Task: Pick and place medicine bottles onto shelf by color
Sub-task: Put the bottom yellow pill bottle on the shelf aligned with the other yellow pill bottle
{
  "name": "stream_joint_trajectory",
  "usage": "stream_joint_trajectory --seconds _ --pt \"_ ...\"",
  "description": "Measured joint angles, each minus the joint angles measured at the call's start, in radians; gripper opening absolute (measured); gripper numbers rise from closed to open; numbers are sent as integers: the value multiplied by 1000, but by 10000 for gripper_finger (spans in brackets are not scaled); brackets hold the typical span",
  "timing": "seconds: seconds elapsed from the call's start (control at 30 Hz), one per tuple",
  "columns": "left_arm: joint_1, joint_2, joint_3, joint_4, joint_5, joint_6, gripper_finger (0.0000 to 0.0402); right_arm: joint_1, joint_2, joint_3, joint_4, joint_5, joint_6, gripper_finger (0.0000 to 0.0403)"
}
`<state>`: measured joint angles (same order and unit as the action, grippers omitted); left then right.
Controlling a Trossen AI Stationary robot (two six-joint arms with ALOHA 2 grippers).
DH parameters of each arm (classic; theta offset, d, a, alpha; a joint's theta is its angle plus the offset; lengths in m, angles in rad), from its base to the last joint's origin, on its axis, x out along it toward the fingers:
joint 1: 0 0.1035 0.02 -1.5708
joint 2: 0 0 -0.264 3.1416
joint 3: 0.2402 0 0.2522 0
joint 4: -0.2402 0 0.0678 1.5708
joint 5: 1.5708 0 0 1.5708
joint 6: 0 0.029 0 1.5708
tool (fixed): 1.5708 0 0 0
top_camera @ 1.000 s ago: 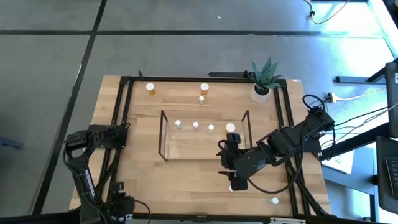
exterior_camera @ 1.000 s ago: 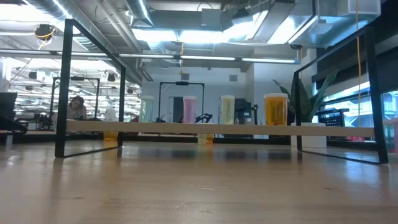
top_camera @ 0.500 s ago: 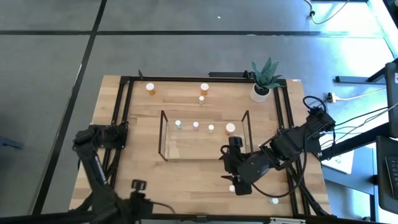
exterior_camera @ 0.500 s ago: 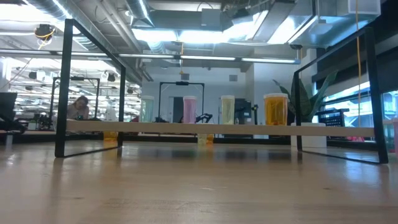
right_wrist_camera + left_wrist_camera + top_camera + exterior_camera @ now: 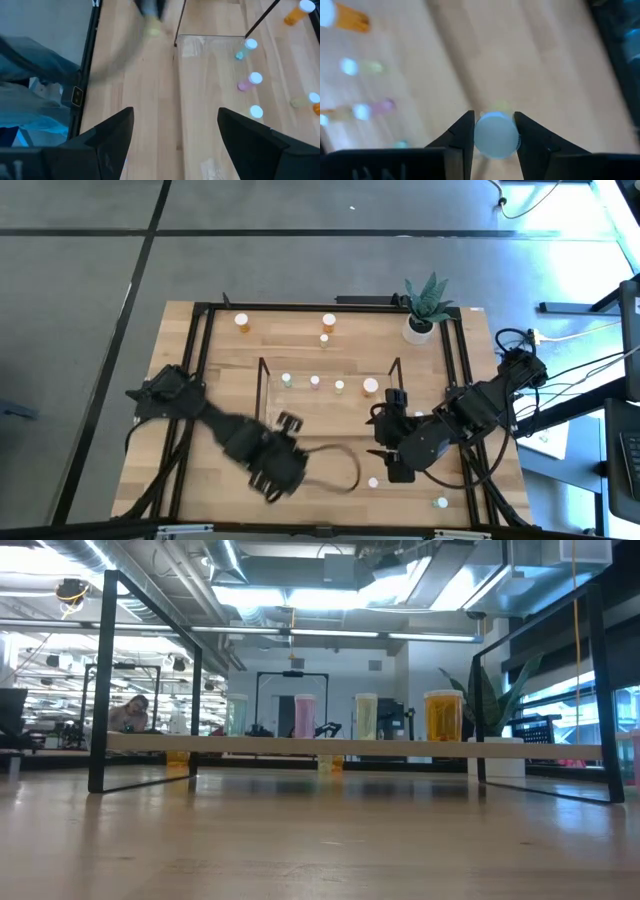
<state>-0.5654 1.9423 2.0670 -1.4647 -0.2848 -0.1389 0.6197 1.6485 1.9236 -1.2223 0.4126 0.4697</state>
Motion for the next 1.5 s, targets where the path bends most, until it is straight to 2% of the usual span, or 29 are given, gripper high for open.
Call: stream_joint_trajectory --seconds 0.3,0.5,0.7,0.83,1.1,1.33,1.5 --pt "220 0 0 168 109 313 103 8 -28 0 -78 -5 41 289" --pt "302 5 -42 281 197 436 103 58 -66 0 -217 106 164 289" --pt "356 5 -143 435 219 536 103 89 -84 0 -266 163 261 289" --pt "387 5 -213 555 264 563 103 103 -84 0 -265 162 266 289" --pt "441 5 -349 680 265 567 102 113 -84 0 -264 172 288 289" --pt "462 5 -442 729 179 535 102 113 -84 0 -263 172 285 289" --pt "465 5 -499 801 172 540 102 110 -84 0 -263 172 284 289"
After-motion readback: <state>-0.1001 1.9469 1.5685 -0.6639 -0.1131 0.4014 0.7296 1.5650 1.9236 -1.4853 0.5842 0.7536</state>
